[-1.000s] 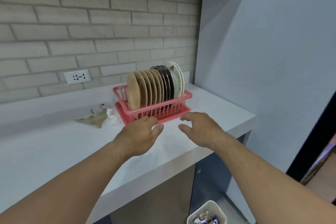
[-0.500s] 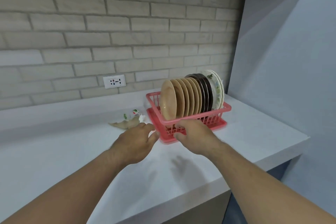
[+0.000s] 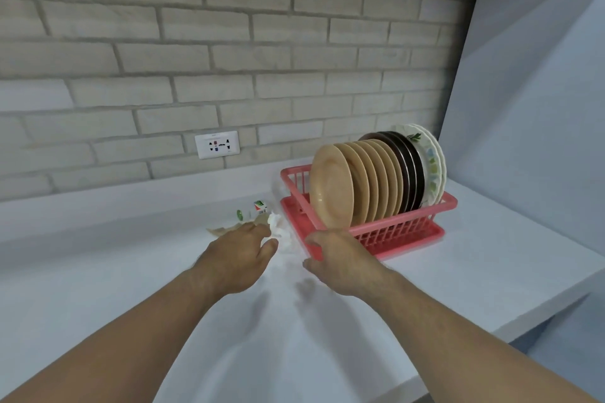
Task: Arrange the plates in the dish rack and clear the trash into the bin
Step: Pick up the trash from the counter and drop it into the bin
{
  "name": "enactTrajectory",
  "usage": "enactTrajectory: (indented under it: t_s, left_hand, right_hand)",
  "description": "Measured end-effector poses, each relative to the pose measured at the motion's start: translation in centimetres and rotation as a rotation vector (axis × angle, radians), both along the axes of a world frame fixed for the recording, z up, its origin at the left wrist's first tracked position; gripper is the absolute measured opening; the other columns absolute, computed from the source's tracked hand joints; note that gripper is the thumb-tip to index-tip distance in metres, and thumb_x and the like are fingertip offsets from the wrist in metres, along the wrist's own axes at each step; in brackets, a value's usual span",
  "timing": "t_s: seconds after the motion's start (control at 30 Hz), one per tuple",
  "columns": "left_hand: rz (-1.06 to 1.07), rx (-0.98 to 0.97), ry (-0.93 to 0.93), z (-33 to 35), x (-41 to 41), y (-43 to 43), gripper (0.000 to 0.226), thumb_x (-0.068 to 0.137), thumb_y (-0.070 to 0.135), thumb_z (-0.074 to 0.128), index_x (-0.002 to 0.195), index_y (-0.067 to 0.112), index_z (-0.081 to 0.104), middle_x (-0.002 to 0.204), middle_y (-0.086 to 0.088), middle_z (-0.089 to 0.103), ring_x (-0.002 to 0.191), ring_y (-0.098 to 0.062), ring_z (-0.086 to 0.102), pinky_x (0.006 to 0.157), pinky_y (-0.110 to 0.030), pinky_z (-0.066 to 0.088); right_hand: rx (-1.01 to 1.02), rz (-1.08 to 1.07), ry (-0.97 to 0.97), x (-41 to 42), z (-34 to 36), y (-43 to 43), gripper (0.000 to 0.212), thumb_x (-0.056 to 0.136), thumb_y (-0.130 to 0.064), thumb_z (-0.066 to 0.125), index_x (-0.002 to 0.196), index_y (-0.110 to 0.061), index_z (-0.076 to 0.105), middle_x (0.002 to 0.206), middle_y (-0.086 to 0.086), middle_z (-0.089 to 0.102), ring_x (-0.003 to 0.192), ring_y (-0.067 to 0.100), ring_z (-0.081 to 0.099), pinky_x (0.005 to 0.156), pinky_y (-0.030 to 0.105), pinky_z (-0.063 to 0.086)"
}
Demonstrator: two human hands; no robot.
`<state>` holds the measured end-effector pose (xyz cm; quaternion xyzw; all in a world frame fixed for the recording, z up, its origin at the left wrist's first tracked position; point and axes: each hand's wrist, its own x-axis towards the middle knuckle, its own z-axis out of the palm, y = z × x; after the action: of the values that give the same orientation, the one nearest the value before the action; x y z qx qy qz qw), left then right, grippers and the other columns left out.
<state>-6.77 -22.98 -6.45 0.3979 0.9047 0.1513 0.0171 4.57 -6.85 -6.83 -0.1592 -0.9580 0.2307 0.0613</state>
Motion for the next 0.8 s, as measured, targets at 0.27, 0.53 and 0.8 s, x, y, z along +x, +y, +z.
enactTrajectory:
  t_s: [0.27,0.53,0.8]
  left_hand:
    - [0.020,-0.032,-0.021,-1.6,-8.3,-0.5,0.041,0.096,0.043,0.037,0.132,0.025,0.045,0.128,0.005,0.051,0.112,-0.021,0.052,0.090,-0.035,0.045]
    - [-0.008,-0.059,-0.112,-6.8,-13.9,0.9,0.047,0.090,0.051,0.044,0.128,0.023,0.046,0.127,0.007,0.047,0.119,-0.016,0.044,0.093,-0.036,0.046]
    - [-0.064,-0.092,-0.086,-10.3,-16.9,4.2,0.051,0.088,0.056,0.044,0.128,0.024,0.040,0.129,0.005,0.039,0.124,-0.020,0.034,0.097,-0.043,0.040]
  right_hand:
    - [0.057,-0.006,-0.148,-8.1,-2.0,-2.5,0.045,0.098,-0.027,0.054,0.140,-0.014,0.047,0.138,0.007,0.049,0.125,0.025,0.049,0.101,0.035,0.044]
    - [0.207,-0.131,-0.309,-15.0,-6.3,-1.9,0.044,0.094,-0.017,0.052,0.137,-0.018,0.042,0.130,0.006,0.047,0.116,0.029,0.055,0.093,0.039,0.049]
    - [0.174,-0.188,-0.323,-18.3,-8.4,-0.3,0.063,0.096,-0.029,0.055,0.150,-0.029,0.023,0.132,0.005,0.047,0.122,0.029,0.050,0.097,0.042,0.046]
